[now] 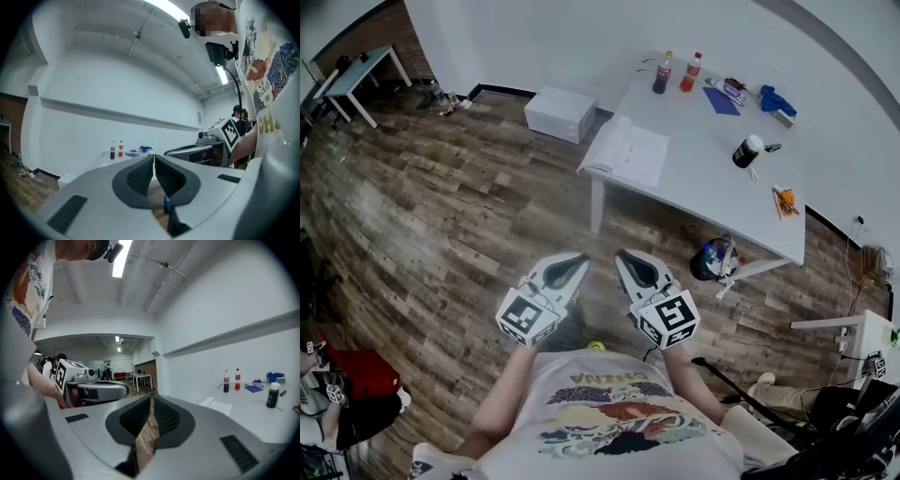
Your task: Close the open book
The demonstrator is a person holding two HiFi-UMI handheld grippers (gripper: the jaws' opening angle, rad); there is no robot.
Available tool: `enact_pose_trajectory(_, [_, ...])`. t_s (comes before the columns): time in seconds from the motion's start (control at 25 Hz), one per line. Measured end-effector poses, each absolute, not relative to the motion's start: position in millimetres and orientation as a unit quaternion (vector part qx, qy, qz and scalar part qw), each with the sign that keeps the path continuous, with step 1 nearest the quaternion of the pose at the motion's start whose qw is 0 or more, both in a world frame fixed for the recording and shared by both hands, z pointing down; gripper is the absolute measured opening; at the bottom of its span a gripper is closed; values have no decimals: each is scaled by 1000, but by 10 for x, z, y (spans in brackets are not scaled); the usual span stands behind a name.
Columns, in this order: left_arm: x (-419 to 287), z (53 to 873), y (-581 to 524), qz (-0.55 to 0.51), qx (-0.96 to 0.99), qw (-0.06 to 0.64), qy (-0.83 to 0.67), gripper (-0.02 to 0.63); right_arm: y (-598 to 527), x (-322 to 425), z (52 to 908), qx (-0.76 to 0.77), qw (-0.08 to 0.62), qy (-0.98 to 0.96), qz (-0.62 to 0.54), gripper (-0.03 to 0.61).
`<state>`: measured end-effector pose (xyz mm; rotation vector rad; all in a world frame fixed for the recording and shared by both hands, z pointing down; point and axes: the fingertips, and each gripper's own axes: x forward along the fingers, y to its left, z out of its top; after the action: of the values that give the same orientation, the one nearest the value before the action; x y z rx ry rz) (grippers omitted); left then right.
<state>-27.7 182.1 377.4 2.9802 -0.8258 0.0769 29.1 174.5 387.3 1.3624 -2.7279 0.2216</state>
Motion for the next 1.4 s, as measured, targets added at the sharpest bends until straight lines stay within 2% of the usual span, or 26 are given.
enact_pose_trajectory(0.84, [-349,3655,-224,28,978,26,-207,12,-171,153,3761,497,24,-863,89,28])
enact_pose_trajectory(1.4, [-442,3812,-1092,37,984,26,-170,12,-1133,-47,3874,516,19,-851,96,28])
